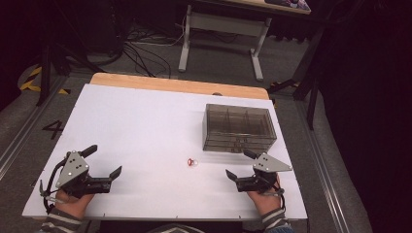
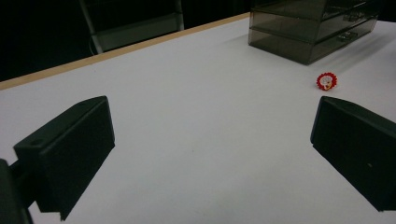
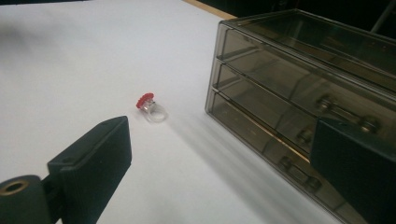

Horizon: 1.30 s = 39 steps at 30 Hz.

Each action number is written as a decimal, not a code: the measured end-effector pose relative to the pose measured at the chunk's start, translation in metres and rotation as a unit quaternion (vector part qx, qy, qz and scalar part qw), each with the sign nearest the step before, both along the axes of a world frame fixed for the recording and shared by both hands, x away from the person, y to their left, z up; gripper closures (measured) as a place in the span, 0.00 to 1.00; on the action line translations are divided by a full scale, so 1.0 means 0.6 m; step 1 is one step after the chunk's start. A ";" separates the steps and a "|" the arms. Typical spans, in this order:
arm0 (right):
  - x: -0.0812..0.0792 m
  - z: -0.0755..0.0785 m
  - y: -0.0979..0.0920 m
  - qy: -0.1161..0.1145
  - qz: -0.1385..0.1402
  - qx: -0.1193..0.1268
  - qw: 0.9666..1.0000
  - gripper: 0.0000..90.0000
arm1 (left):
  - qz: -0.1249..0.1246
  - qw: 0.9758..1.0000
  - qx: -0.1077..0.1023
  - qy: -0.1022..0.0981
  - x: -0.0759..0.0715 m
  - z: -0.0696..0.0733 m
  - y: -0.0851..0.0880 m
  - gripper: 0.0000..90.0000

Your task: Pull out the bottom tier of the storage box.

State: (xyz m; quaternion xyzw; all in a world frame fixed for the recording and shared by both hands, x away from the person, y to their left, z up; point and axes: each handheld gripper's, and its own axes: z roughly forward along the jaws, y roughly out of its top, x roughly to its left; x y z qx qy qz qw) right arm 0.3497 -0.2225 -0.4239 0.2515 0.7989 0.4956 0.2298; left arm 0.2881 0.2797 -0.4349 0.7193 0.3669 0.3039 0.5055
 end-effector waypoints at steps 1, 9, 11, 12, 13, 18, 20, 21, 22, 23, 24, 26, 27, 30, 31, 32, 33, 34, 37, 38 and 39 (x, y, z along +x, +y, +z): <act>0.001 0.001 0.004 -0.001 0.004 -0.005 1.000 0.07 | 0.000 1.000 0.000 0.000 0.000 0.000 0.000 0.01; 0.005 0.003 0.025 0.002 0.019 -0.011 1.000 0.08 | -0.003 1.000 0.002 0.001 0.001 0.000 0.000 0.01; 0.006 0.003 0.028 0.002 0.023 -0.017 1.000 0.10 | -0.005 1.000 0.001 0.001 0.001 -0.001 0.001 0.01; 0.007 0.002 0.029 0.001 0.026 -0.020 0.999 0.11 | -0.005 1.000 0.001 0.001 0.001 -0.001 0.001 0.01; 0.007 0.002 0.031 -0.001 0.026 -0.028 0.999 0.11 | -0.004 1.000 0.001 0.003 0.001 -0.001 0.000 0.01; 0.007 0.000 0.036 -0.009 0.029 -0.047 0.998 0.12 | -0.004 1.000 0.000 0.001 0.001 -0.001 0.000 0.01; 0.008 0.000 0.035 -0.011 0.029 -0.048 0.998 0.12 | -0.005 1.000 0.000 0.001 0.001 -0.001 0.000 0.01; 0.009 0.001 0.034 -0.012 0.031 -0.048 0.998 0.12 | -0.005 1.000 -0.001 0.002 0.001 -0.001 0.000 0.01; 0.009 0.001 0.033 -0.012 0.032 -0.049 0.998 0.12 | -0.005 1.000 -0.001 0.002 0.001 -0.001 0.000 0.01; 0.009 0.001 0.033 -0.012 0.032 -0.049 0.998 0.12 | -0.005 1.000 -0.001 0.002 0.001 -0.001 0.000 0.01; 0.008 0.002 0.033 -0.013 0.032 -0.052 0.998 0.12 | -0.005 1.000 -0.001 0.002 0.001 -0.001 0.000 0.01; 0.008 0.001 0.034 -0.017 0.033 -0.059 0.998 0.12 | -0.005 1.000 0.000 0.001 0.001 -0.001 0.000 0.01; 0.008 0.001 0.034 -0.020 0.032 -0.065 0.997 0.13 | -0.005 1.000 0.000 0.001 0.000 0.000 0.001 0.01; 0.004 0.002 0.037 -0.032 0.031 -0.084 0.995 0.14 | -0.004 1.000 -0.001 0.000 0.000 0.000 0.003 0.01; 0.004 0.002 0.037 -0.032 0.031 -0.084 0.995 0.14 | -0.004 1.000 -0.001 0.000 0.000 0.000 0.003 0.01; 0.003 0.002 0.036 -0.045 0.034 -0.098 0.994 0.15 | -0.002 1.000 -0.001 0.000 0.000 0.000 0.005 0.01; 0.002 0.002 0.037 -0.051 0.033 -0.103 0.993 0.16 | -0.002 1.000 -0.001 0.000 0.000 0.000 0.005 0.01; 0.001 0.003 0.037 -0.058 0.032 -0.109 0.992 0.18 | -0.002 1.000 -0.001 0.001 0.000 0.001 0.005 0.01; -0.001 0.003 0.039 -0.070 0.029 -0.122 0.990 0.20 | -0.002 1.000 0.000 -0.001 0.000 0.001 0.005 0.01; -0.003 0.002 0.040 -0.084 0.028 -0.138 0.987 0.23 | -0.003 1.000 0.000 -0.001 0.000 0.001 0.005 0.01; -0.003 0.001 0.041 -0.093 0.027 -0.145 0.985 0.25 | -0.003 1.000 0.000 0.000 0.000 0.001 0.005 0.01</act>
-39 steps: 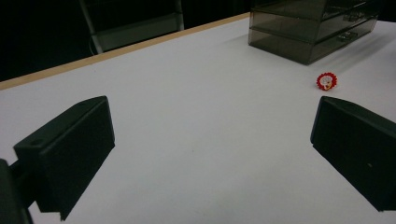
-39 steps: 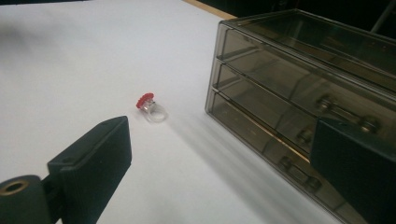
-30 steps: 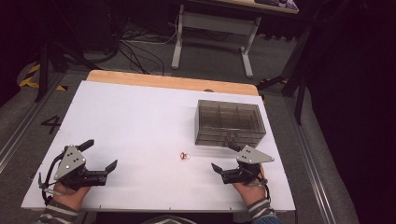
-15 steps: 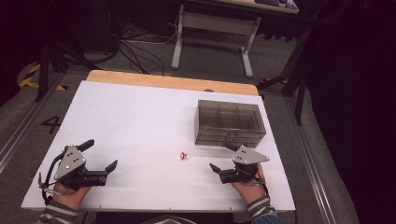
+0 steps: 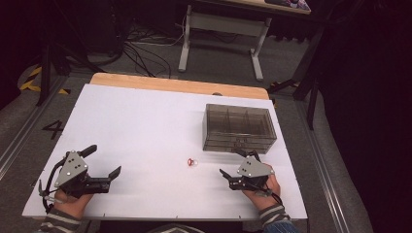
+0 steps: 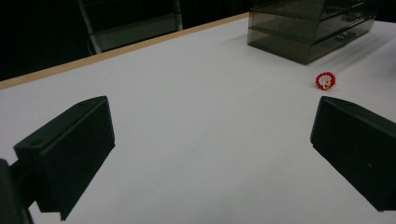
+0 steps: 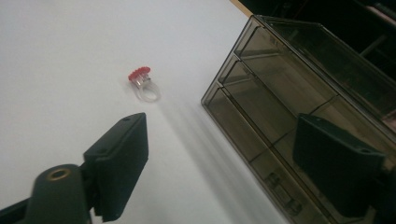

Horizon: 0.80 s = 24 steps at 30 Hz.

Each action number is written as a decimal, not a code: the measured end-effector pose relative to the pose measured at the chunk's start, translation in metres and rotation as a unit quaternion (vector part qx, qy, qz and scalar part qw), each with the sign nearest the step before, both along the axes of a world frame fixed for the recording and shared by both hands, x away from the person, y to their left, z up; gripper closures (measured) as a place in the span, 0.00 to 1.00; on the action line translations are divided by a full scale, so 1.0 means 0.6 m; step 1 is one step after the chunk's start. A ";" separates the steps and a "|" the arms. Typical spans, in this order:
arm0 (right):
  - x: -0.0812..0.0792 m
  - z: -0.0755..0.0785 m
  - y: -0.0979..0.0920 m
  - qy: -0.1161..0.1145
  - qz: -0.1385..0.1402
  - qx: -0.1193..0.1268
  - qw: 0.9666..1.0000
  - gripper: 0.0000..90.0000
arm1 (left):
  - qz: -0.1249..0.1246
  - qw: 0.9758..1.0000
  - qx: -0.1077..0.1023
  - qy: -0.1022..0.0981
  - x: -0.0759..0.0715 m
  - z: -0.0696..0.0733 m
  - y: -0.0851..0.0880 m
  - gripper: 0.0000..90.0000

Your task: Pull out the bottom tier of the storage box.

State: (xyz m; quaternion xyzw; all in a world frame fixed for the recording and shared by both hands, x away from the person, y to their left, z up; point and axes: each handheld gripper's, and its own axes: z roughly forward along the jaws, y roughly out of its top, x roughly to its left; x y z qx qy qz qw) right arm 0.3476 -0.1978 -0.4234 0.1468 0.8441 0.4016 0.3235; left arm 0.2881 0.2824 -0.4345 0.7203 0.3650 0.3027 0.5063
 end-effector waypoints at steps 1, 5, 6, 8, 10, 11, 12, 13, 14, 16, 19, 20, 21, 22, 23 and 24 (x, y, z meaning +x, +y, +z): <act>0.000 0.000 0.000 0.000 0.000 0.000 1.000 0.25 | 0.000 1.000 0.000 -0.001 0.000 0.000 0.000 0.01; -0.005 -0.002 0.004 -0.037 -0.002 -0.034 0.999 0.29 | 0.000 1.000 -0.001 -0.001 0.000 0.000 0.000 0.01; -0.006 -0.003 0.004 -0.044 -0.002 -0.039 0.998 0.29 | 0.000 1.000 0.000 -0.001 0.000 0.000 0.000 0.01; -0.006 -0.004 0.005 -0.058 -0.002 -0.049 0.997 0.30 | 0.000 1.000 0.000 -0.001 0.000 0.000 0.000 0.01; -0.006 -0.005 0.005 -0.061 -0.003 -0.051 0.997 0.30 | 0.000 1.000 0.000 -0.001 0.000 0.000 0.000 0.01; -0.006 -0.005 0.005 -0.069 -0.003 -0.055 0.996 0.30 | 0.000 1.000 0.000 -0.001 0.000 0.000 0.000 0.01; -0.006 -0.006 0.005 -0.079 -0.001 -0.060 0.995 0.30 | 0.000 1.000 0.000 -0.001 0.000 0.000 0.000 0.01; -0.006 -0.006 0.005 -0.079 -0.001 -0.060 0.995 0.30 | 0.000 1.000 0.000 -0.001 0.000 0.000 0.000 0.01; -0.006 -0.007 0.005 -0.085 0.000 -0.066 0.994 0.30 | 0.000 1.000 0.000 -0.001 0.000 0.000 0.000 0.01; -0.006 -0.008 0.005 -0.087 0.002 -0.069 0.994 0.30 | 0.000 1.000 0.000 -0.001 0.000 0.000 0.000 0.01; -0.007 -0.011 0.007 -0.105 0.005 -0.088 0.991 0.32 | -0.001 1.000 -0.001 0.000 0.000 0.000 0.000 0.01; -0.007 -0.011 0.007 -0.105 0.005 -0.088 0.991 0.32 | -0.002 1.000 0.001 0.001 0.001 0.000 0.000 0.01; -0.008 -0.013 0.007 -0.108 0.003 -0.096 0.989 0.33 | -0.003 1.000 0.001 0.002 0.000 0.000 0.000 0.01; -0.008 -0.013 0.007 -0.108 0.003 -0.096 0.989 0.33 | -0.002 1.000 -0.001 0.002 0.000 0.000 0.000 0.01; -0.008 -0.014 0.007 -0.113 0.000 -0.098 0.989 0.33 | -0.001 1.000 0.000 0.001 0.000 0.000 0.000 0.01; -0.009 -0.014 0.007 -0.118 -0.003 -0.099 0.988 0.33 | -0.002 1.000 0.000 0.001 0.000 0.000 0.000 0.01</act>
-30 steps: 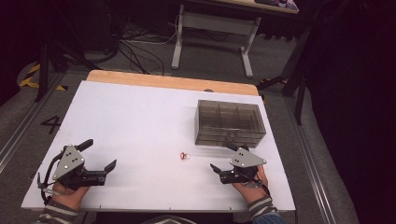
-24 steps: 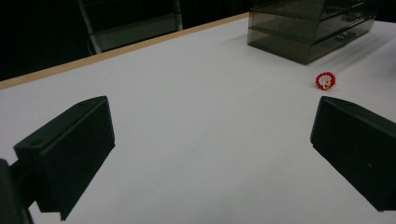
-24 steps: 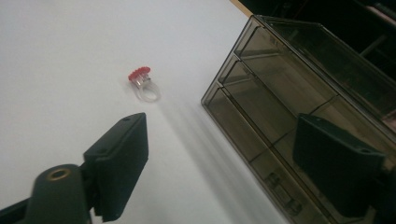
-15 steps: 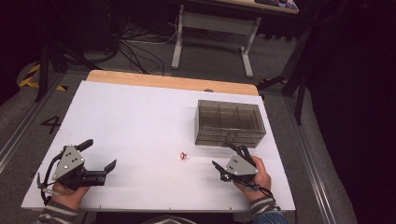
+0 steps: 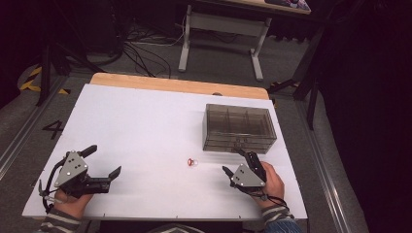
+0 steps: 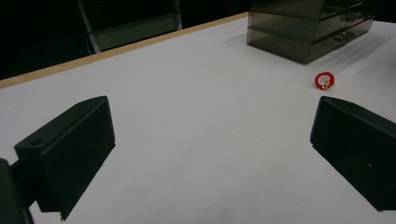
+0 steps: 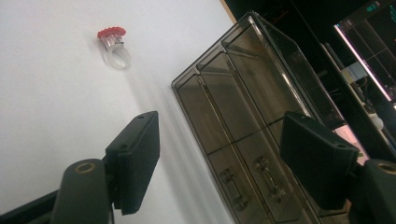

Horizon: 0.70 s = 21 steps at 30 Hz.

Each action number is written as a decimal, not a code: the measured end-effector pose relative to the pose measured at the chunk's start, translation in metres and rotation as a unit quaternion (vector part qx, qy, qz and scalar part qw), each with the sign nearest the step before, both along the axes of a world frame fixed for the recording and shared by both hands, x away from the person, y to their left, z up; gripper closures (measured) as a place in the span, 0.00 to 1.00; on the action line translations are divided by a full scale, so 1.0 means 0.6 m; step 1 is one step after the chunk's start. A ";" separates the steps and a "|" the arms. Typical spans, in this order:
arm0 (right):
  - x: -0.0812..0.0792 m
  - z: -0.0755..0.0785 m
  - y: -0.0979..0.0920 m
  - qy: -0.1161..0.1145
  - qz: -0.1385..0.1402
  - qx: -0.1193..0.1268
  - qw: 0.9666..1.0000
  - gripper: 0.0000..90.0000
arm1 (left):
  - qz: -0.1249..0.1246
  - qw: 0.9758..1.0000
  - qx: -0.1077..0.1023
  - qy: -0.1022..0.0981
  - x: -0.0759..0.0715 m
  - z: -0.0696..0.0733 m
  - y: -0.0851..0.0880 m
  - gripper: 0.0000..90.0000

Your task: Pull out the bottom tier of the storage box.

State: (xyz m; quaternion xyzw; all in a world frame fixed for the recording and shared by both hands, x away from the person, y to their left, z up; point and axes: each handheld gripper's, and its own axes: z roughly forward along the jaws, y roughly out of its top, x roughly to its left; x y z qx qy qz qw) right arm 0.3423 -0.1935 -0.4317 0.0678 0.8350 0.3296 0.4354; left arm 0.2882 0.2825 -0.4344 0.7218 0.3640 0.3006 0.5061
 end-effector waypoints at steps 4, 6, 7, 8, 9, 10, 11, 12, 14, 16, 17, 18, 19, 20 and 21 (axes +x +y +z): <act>-0.001 -0.001 -0.001 -0.010 -0.002 -0.005 1.000 0.35 | 0.000 1.000 0.001 0.000 0.000 0.000 0.000 0.01; -0.001 -0.001 -0.001 -0.014 -0.005 -0.010 1.000 0.39 | 0.000 1.000 -0.001 0.001 0.000 -0.001 -0.001 0.01; -0.001 -0.003 -0.002 -0.013 -0.006 -0.015 1.000 0.39 | 0.000 1.000 -0.001 0.001 0.000 -0.001 -0.002 0.01; -0.001 -0.003 -0.002 -0.013 -0.006 -0.015 1.000 0.41 | 0.000 1.000 -0.001 0.001 0.000 -0.001 -0.002 0.01; -0.003 -0.005 -0.001 -0.025 -0.008 -0.029 0.999 0.43 | 0.000 1.000 -0.001 0.002 0.000 -0.001 -0.002 0.01; -0.003 -0.005 -0.001 -0.025 -0.008 -0.029 0.999 0.43 | 0.000 1.000 -0.001 0.002 0.000 -0.001 -0.002 0.01; -0.003 -0.006 0.000 -0.031 -0.008 -0.036 0.999 0.45 | 0.000 1.000 -0.002 0.002 0.001 -0.001 -0.002 0.01; -0.006 -0.009 0.001 -0.043 -0.012 -0.049 0.998 0.46 | 0.000 1.000 -0.001 0.002 0.001 -0.001 -0.002 0.01; -0.008 -0.012 0.002 -0.053 -0.017 -0.055 0.997 0.47 | 0.000 1.000 -0.001 0.002 0.001 -0.001 -0.002 0.01; -0.008 -0.013 0.002 -0.057 -0.022 -0.056 0.997 0.49 | 0.001 1.000 -0.002 0.003 0.001 -0.001 -0.002 0.01; -0.008 -0.014 0.001 -0.060 -0.024 -0.062 0.996 0.49 | 0.000 1.000 -0.002 0.003 0.001 -0.001 -0.002 0.01; -0.007 -0.017 0.000 -0.069 -0.030 -0.072 0.995 0.49 | 0.001 1.000 -0.001 0.004 0.001 -0.001 -0.002 0.01; -0.006 -0.020 -0.001 -0.073 -0.032 -0.077 0.994 0.49 | 0.001 1.000 -0.001 0.004 0.001 -0.001 -0.002 0.01; -0.005 -0.022 -0.002 -0.077 -0.035 -0.082 0.993 0.49 | 0.001 1.000 0.000 0.003 0.001 -0.001 -0.002 0.01; -0.003 -0.022 -0.004 -0.081 -0.033 -0.094 0.992 0.49 | 0.000 1.000 0.000 0.003 0.002 -0.001 -0.003 0.01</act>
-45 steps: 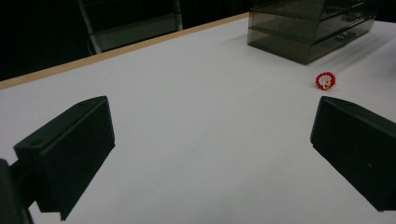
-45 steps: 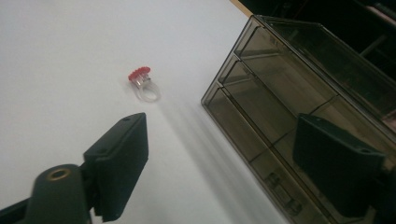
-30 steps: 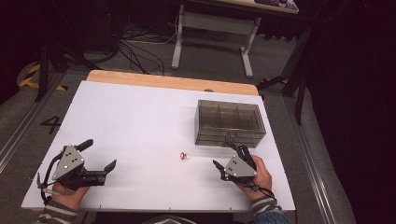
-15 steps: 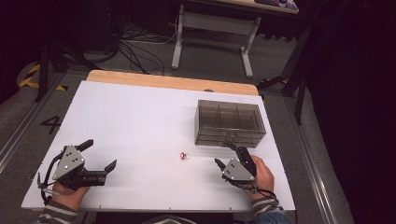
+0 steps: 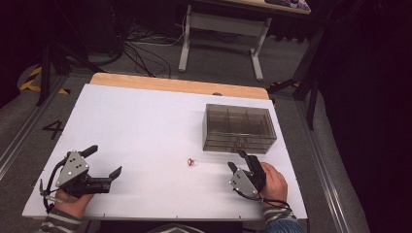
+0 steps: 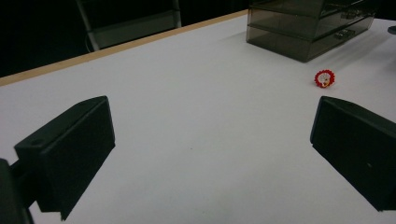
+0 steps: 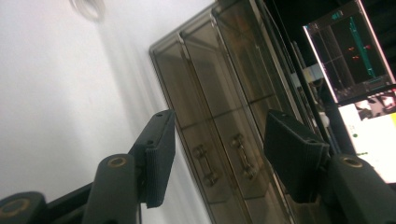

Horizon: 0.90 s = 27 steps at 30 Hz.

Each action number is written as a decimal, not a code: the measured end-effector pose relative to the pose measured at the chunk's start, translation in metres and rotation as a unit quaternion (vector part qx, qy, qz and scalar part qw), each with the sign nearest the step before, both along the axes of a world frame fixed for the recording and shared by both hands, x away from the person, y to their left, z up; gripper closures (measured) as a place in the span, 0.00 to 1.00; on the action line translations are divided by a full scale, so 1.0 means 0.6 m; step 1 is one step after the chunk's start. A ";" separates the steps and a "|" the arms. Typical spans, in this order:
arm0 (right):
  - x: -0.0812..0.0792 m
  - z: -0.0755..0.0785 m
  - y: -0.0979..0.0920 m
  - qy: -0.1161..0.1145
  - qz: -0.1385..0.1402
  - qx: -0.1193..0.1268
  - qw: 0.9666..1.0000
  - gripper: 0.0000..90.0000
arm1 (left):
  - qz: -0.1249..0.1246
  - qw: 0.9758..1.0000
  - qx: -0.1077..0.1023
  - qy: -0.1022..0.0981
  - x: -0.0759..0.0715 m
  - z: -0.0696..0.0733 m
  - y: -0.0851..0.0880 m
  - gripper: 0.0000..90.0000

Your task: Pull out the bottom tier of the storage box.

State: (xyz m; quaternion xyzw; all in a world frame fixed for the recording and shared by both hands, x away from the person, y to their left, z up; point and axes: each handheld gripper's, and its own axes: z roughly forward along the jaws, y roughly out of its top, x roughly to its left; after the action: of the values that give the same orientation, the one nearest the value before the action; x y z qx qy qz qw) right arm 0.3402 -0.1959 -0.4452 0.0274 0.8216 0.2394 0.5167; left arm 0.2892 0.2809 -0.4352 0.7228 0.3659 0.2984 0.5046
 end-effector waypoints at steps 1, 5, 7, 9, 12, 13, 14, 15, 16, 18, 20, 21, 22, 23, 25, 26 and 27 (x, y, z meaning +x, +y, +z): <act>0.000 -0.003 0.000 -0.003 -0.006 0.004 1.000 0.49 | -0.001 1.000 0.001 0.001 0.000 0.000 0.000 0.01; 0.001 -0.010 -0.003 -0.015 -0.012 -0.010 1.000 0.51 | -0.002 1.000 0.003 0.001 0.001 0.000 0.000 0.01; 0.002 -0.012 -0.005 -0.016 -0.014 -0.011 1.000 0.51 | -0.001 1.000 0.000 0.001 0.000 0.000 0.000 0.01; 0.003 -0.017 -0.006 -0.018 -0.018 -0.015 1.000 0.52 | -0.001 1.000 0.000 0.001 0.000 0.000 0.000 0.01; 0.004 -0.023 -0.006 -0.024 -0.021 -0.029 0.999 0.53 | -0.002 1.000 0.001 0.001 0.000 0.000 0.000 0.01; 0.004 -0.023 -0.006 -0.024 -0.021 -0.029 0.999 0.53 | -0.002 1.000 0.001 0.001 0.000 0.000 0.000 0.01; 0.005 -0.025 -0.006 -0.025 -0.023 -0.036 0.999 0.52 | -0.003 1.000 0.003 0.000 0.000 0.000 0.000 0.01; 0.006 -0.028 -0.006 -0.026 -0.026 -0.039 0.999 0.52 | -0.001 1.000 0.002 0.001 0.000 0.000 0.000 0.01; 0.007 -0.030 -0.006 -0.026 -0.027 -0.044 0.998 0.52 | -0.001 1.000 0.001 0.001 0.000 0.000 0.000 0.01; 0.009 -0.033 -0.007 -0.027 -0.029 -0.060 0.997 0.52 | -0.001 1.000 0.000 0.001 0.000 0.000 0.000 0.01; 0.009 -0.035 -0.006 -0.028 -0.029 -0.063 0.997 0.52 | -0.001 1.000 0.000 0.001 0.000 0.000 0.000 0.01; 0.007 -0.039 -0.003 -0.031 -0.030 -0.069 0.997 0.53 | -0.001 1.000 0.000 0.001 0.000 0.000 0.000 0.01; 0.007 -0.042 -0.002 -0.033 -0.032 -0.074 0.996 0.54 | -0.001 1.000 0.000 0.001 0.000 0.000 0.000 0.01; 0.007 -0.042 -0.002 -0.033 -0.032 -0.074 0.996 0.54 | -0.003 1.000 0.001 0.001 0.001 0.000 0.000 0.01; 0.008 -0.047 0.000 -0.034 -0.040 -0.081 0.995 0.54 | -0.003 1.000 0.001 0.002 0.000 0.000 0.000 0.01; 0.008 -0.048 0.001 -0.033 -0.041 -0.082 0.995 0.54 | -0.003 1.000 0.001 0.002 0.000 0.000 0.000 0.01; 0.008 -0.048 0.001 -0.033 -0.041 -0.082 0.995 0.54 | -0.003 1.000 0.001 0.002 0.000 0.000 0.000 0.01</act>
State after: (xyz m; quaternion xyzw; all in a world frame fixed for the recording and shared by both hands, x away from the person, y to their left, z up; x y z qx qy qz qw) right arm 0.3449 -0.1955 -0.4740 0.0101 0.8194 0.1506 0.5531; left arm 0.2893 0.2807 -0.4352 0.7249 0.3642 0.2960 0.5042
